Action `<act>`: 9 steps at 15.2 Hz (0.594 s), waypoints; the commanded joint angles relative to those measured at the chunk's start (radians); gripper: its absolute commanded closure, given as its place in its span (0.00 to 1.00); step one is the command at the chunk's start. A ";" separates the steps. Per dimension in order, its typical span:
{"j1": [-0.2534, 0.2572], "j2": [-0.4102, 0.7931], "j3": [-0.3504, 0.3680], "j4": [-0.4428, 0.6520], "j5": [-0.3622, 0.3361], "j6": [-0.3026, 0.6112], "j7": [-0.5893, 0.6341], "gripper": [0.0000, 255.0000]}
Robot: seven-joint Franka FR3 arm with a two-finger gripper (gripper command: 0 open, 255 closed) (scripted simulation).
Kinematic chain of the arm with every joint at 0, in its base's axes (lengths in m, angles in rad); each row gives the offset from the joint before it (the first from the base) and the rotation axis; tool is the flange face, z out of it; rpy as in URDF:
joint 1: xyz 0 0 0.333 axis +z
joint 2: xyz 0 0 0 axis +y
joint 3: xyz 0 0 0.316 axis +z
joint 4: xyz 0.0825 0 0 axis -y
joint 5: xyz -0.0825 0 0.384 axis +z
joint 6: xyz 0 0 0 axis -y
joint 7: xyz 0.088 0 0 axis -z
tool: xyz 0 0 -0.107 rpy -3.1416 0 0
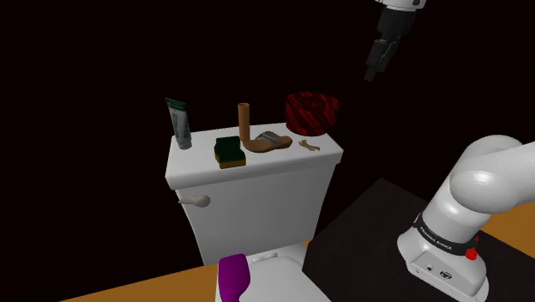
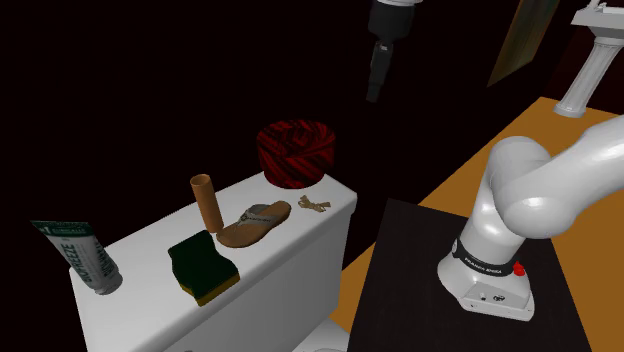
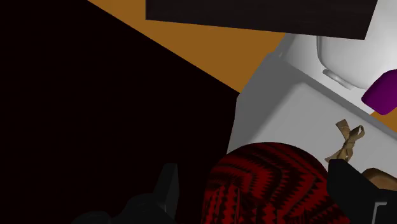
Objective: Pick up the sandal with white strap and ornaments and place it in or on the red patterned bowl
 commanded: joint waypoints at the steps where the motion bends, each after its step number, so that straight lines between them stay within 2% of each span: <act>1: 0.000 0.000 0.000 0.000 0.000 0.000 0.000 0.00; 9: 0.090 0.115 0.079 -0.067 0.061 0.231 0.005 0.00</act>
